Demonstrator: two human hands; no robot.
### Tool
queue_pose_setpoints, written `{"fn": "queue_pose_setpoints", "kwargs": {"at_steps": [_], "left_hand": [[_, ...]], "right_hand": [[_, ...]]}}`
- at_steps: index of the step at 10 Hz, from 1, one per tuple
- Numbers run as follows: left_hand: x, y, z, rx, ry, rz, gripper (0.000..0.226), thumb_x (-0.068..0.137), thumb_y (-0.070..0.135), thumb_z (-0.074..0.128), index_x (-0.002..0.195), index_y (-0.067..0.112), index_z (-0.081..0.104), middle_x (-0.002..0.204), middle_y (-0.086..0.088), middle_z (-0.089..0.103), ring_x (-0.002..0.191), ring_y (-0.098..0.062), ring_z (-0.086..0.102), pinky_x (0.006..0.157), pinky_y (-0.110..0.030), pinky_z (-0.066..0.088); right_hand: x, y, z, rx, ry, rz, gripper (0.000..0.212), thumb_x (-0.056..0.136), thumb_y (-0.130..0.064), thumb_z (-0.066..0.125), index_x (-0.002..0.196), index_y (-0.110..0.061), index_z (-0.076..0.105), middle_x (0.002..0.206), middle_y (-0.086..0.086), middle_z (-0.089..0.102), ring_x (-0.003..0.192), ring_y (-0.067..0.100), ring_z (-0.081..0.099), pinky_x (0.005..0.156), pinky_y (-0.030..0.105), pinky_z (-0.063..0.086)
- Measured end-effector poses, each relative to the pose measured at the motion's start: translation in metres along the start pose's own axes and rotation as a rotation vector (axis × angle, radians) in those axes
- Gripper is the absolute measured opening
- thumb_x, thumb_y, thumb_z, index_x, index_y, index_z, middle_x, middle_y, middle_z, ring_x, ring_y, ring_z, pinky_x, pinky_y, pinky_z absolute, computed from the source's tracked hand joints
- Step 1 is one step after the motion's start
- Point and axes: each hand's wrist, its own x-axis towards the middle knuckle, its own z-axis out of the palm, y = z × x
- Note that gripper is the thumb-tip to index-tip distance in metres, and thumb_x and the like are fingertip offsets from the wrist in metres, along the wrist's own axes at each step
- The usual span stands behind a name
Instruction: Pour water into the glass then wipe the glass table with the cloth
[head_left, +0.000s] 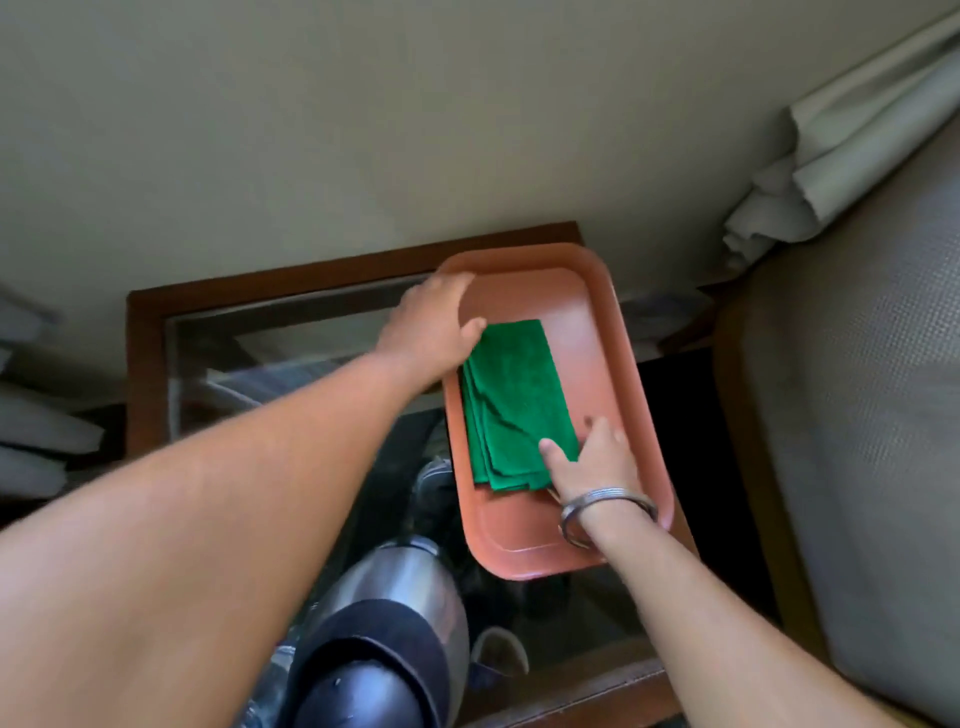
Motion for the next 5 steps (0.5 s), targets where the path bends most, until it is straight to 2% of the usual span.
{"fn": "queue_pose_setpoints", "kwargs": {"at_steps": [1, 2, 3, 4, 5], "left_hand": [[-0.027, -0.022, 0.017, 0.298, -0.136, 0.04, 0.073, 0.097, 0.043, 0.052, 0.158, 0.021, 0.019, 0.168, -0.011, 0.013, 0.153, -0.034, 0.012, 0.122, -0.058, 0.018], [-0.046, -0.04, 0.031, 0.38, -0.19, 0.074, 0.07, 0.102, 0.047, 0.035, 0.16, 0.02, 0.006, 0.169, -0.005, -0.007, 0.154, -0.028, -0.003, 0.122, -0.057, 0.005], [-0.057, -0.046, 0.044, 0.354, -0.175, 0.034, 0.068, 0.103, 0.048, 0.025, 0.159, 0.022, -0.003, 0.169, -0.001, -0.014, 0.154, -0.028, -0.005, 0.122, -0.057, 0.002], [-0.056, -0.049, 0.04, 0.315, -0.196, 0.011, 0.071, 0.102, 0.053, 0.028, 0.159, 0.027, -0.006, 0.168, 0.001, -0.016, 0.154, -0.031, -0.005, 0.122, -0.056, 0.003], [-0.085, -0.052, 0.014, 0.434, -0.239, -0.035, 0.087, 0.095, 0.063, 0.039, 0.159, 0.025, -0.007, 0.169, -0.005, -0.009, 0.154, -0.034, -0.004, 0.123, -0.058, 0.004]], "right_hand": [[0.015, -0.011, 0.003, -0.315, 0.133, -0.42, 0.068, 0.082, -0.043, 0.06, 0.142, -0.021, 0.036, 0.146, 0.009, 0.041, 0.134, 0.032, 0.041, 0.106, 0.043, 0.04], [0.039, -0.03, 0.026, -0.397, 0.019, -0.598, 0.074, 0.087, -0.046, 0.048, 0.153, -0.029, 0.018, 0.163, 0.009, 0.014, 0.148, 0.033, 0.014, 0.117, 0.045, 0.023], [0.046, -0.032, 0.06, -0.553, -0.021, -0.607, 0.072, 0.093, -0.049, 0.032, 0.155, -0.026, 0.003, 0.164, 0.013, -0.003, 0.149, 0.035, -0.005, 0.12, 0.047, 0.003], [0.05, -0.038, 0.071, -0.646, -0.048, -0.541, 0.069, 0.095, -0.049, 0.022, 0.154, -0.027, -0.006, 0.163, 0.013, -0.013, 0.148, 0.035, -0.014, 0.119, 0.048, -0.005], [0.038, -0.058, 0.049, -0.81, -0.117, -0.515, 0.07, 0.095, -0.05, 0.022, 0.154, -0.026, -0.008, 0.162, 0.014, -0.015, 0.149, 0.036, -0.009, 0.12, 0.05, -0.002]]}}
